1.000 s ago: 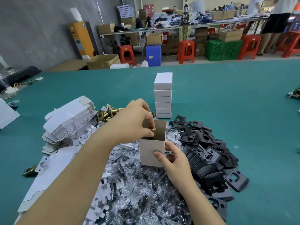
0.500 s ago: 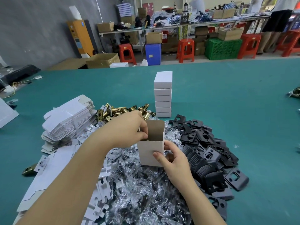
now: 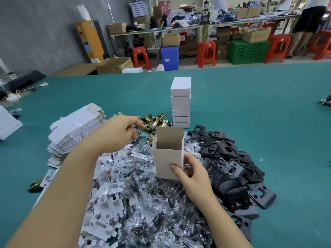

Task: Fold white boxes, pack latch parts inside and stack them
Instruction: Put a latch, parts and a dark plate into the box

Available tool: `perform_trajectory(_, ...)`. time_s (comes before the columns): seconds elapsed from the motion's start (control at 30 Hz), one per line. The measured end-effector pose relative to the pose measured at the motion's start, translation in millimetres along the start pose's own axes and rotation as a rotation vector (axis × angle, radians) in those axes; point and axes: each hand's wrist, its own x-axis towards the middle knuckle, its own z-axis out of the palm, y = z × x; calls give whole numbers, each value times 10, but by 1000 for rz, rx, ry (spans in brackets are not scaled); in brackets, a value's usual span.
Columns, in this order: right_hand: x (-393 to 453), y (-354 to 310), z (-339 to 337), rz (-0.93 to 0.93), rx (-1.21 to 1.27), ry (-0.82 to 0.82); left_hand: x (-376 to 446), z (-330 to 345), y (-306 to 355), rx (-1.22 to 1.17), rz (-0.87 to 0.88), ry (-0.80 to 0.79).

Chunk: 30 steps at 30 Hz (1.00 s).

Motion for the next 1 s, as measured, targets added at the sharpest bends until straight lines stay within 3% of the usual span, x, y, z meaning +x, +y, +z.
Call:
perform_trajectory(0.17,-7,-40,-2,-18,65,62,-133,76,-366,233,-98,-145)
perform_trajectory(0.3,-20,-25,5,-11,35,34,-210,248,-478,174,-108,-165)
perform_trajectory(0.4,-18,-28,6,-2,29,36,-179,417,-460,196,-121,-134)
perform_trajectory(0.57,-18,-53,-6,-13,26,37,-50,603,-379,303,-317,-76)
perform_trajectory(0.7,-12,-63,-11,-30,33,48,28,691,-347,251,-378,-37)
perform_trajectory(1.0,-12,-71,-21,-46,37,42,8,550,-269,75,-310,98)
